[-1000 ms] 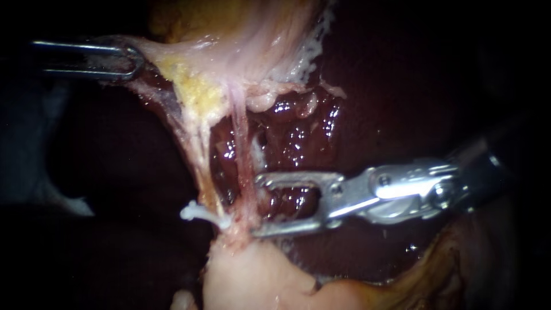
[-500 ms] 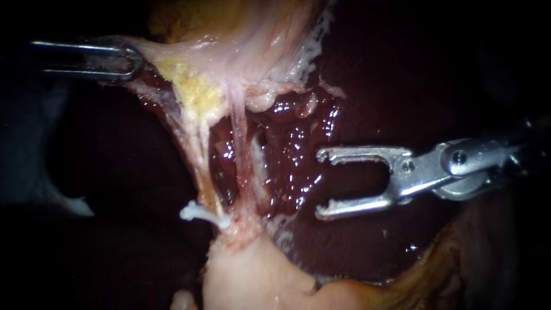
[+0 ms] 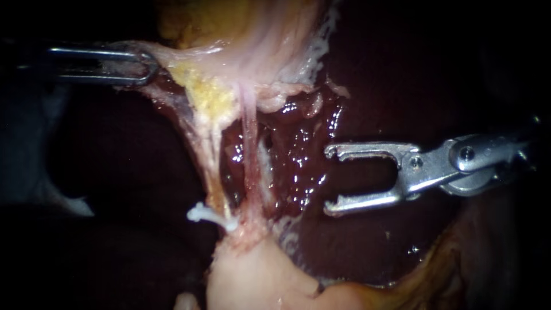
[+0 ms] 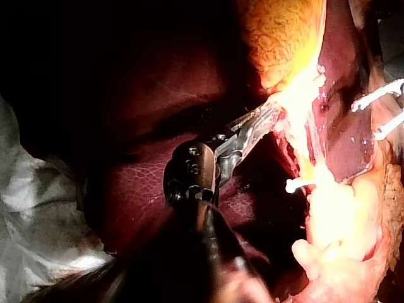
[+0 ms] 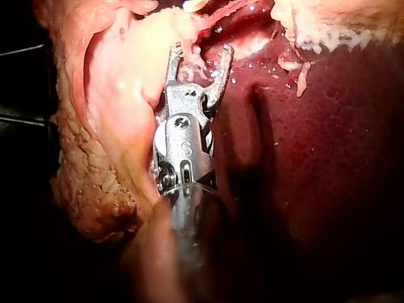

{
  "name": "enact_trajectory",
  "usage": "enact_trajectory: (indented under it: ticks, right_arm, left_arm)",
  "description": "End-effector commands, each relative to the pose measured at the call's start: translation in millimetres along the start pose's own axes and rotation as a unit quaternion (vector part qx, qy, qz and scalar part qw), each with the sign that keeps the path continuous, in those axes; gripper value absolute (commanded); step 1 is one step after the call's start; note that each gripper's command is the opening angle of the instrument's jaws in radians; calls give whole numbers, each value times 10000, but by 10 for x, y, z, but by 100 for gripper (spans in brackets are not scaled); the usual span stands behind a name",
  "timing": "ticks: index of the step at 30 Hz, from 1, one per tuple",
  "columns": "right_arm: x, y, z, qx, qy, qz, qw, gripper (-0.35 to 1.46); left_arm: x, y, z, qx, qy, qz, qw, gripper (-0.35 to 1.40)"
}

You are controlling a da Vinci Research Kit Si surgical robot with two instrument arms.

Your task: Going back first clip left tube

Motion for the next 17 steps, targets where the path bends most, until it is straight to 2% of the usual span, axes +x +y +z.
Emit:
enact_trajectory:
  ticks: [1, 8, 17]
  right_arm:
    - [0, 0, 0, 2, 0, 1, 10000, 50]
    - [0, 0, -1, 0, 0, 2, 10000, 50]
    - [1, -1, -1, 1, 0, 3, 10000, 50]
  left_arm:
    - [-2, 0, 4, -15, -12, 20, 10000, -35]
    - [-13, -2, 25, -43, -31, 59, 10000, -35]
    - [-13, -3, 22, -40, -64, 63, 10000, -35]
